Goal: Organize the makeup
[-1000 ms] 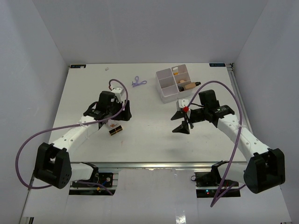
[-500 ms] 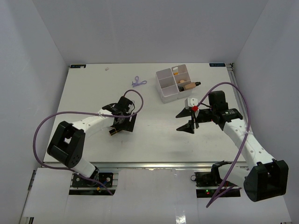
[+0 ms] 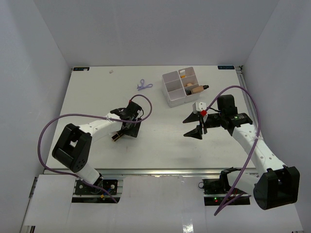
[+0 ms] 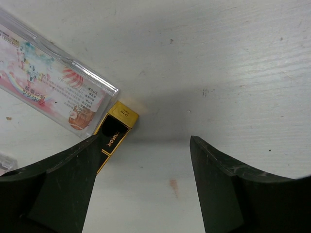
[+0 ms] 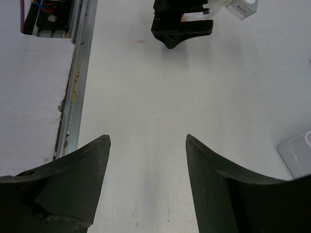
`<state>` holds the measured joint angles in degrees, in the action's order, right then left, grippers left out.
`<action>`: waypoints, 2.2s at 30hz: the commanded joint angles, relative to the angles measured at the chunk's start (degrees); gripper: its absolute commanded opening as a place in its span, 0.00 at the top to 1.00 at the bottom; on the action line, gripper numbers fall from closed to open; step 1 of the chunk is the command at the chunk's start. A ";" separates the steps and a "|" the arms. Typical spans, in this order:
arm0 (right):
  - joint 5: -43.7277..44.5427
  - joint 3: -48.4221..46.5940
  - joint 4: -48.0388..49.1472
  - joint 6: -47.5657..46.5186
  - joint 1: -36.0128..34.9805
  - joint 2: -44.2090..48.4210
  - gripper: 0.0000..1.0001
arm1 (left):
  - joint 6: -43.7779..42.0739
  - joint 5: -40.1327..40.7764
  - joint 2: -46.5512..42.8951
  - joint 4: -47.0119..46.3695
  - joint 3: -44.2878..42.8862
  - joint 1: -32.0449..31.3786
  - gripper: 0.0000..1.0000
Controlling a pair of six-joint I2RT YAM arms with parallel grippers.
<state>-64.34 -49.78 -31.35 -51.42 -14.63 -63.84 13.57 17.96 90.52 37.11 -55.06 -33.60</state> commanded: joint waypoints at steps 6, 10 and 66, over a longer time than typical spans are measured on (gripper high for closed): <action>-1.93 0.47 0.15 -0.26 0.31 -1.04 0.30 | -0.20 5.39 -4.23 -2.21 -0.33 -0.85 0.17; -2.06 0.56 0.11 -0.26 0.31 -1.52 0.30 | 0.23 7.51 -1.30 -1.78 -1.03 -0.76 0.16; -2.98 0.47 -0.40 -0.53 0.99 -1.73 0.30 | 40.77 -1.98 -21.16 -4.91 9.85 4.86 0.21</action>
<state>-64.91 -49.69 -31.51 -51.44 -13.89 -65.73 31.96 13.35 74.51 31.95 -48.85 -30.04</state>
